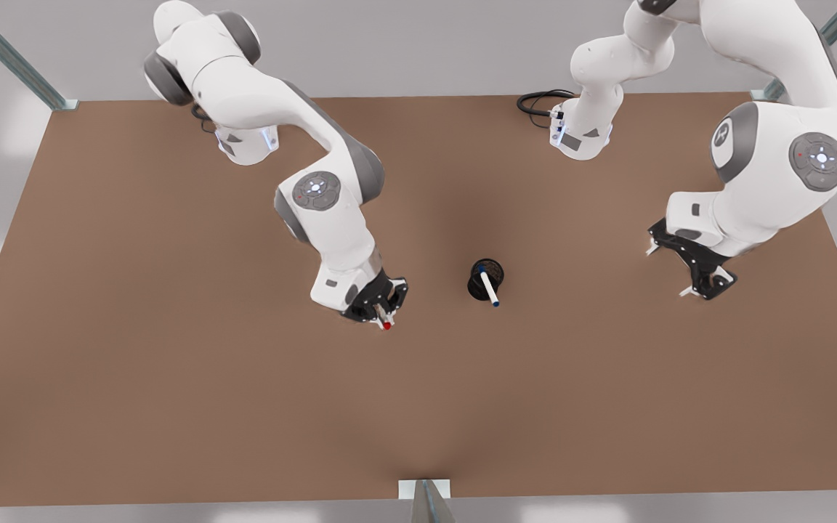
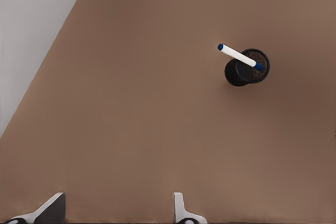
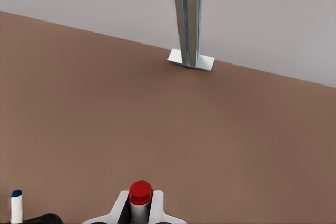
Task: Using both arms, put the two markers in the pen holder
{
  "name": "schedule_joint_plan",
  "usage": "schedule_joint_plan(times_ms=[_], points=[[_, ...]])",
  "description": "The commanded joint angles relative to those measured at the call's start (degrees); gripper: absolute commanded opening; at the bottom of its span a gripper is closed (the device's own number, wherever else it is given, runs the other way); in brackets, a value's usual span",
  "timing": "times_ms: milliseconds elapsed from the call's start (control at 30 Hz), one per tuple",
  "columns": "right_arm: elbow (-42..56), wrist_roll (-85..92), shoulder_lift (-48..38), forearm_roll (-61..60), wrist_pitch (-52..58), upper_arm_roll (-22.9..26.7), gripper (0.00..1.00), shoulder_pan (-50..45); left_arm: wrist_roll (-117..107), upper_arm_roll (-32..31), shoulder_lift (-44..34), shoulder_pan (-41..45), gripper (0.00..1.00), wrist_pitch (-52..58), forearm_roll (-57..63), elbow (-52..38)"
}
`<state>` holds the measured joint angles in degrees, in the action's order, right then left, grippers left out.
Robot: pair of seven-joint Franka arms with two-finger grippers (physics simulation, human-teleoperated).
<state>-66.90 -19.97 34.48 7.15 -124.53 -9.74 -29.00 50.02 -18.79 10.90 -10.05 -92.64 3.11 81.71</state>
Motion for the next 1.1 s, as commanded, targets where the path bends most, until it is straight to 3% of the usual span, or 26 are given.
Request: schedule_joint_plan(times_ms=[0, 300, 533, 600, 633, 667, 833, 1067], points=[[0.0, -28.9, 0.1, 7.1, -9.1, 0.1, 0.27, -2.1, -56.8, 2.4, -1.6, 2.2, 1.0, 5.7, 1.2, 0.6], [0.0, -57.4, 3.1, 36.4, -24.0, 0.8, 0.27, -11.4, -55.0, 4.6, -0.9, 1.9, 1.0, 5.2, -2.0, 0.2], [4.6, -74.0, 6.9, 59.3, -26.7, 1.7, 0.28, -17.8, -54.0, 4.6, -1.5, 1.7, 1.0, 5.1, -0.6, 0.1], [8.4, -75.1, 10.3, 60.4, -27.1, 1.7, 0.28, -18.6, -54.1, 5.7, -1.8, 2.5, 1.0, 5.0, -0.7, 0.1], [9.6, -75.9, 11.7, 60.4, -27.1, 1.7, 0.28, -19.2, -54.1, 12.2, -2.4, 8.9, 1.0, 4.9, -0.9, 0.6], [9.7, -76.0, 11.8, 60.4, -27.1, 1.7, 0.28, -19.2, -54.1, 13.1, -2.1, 9.4, 1.0, 5.0, -1.1, 0.6], [6.3, -78.4, 9.5, 60.3, -23.0, 0.7, 0.27, -20.2, -54.1, 13.3, -0.8, 8.9, 1.0, 4.1, -1.6, 0.5], [-7.1, -80.4, 2.0, 60.6, -23.4, 0.6, 0.27, -19.0, -54.1, 13.3, -0.5, 8.6, 1.0, 4.0, -2.0, 0.3]])
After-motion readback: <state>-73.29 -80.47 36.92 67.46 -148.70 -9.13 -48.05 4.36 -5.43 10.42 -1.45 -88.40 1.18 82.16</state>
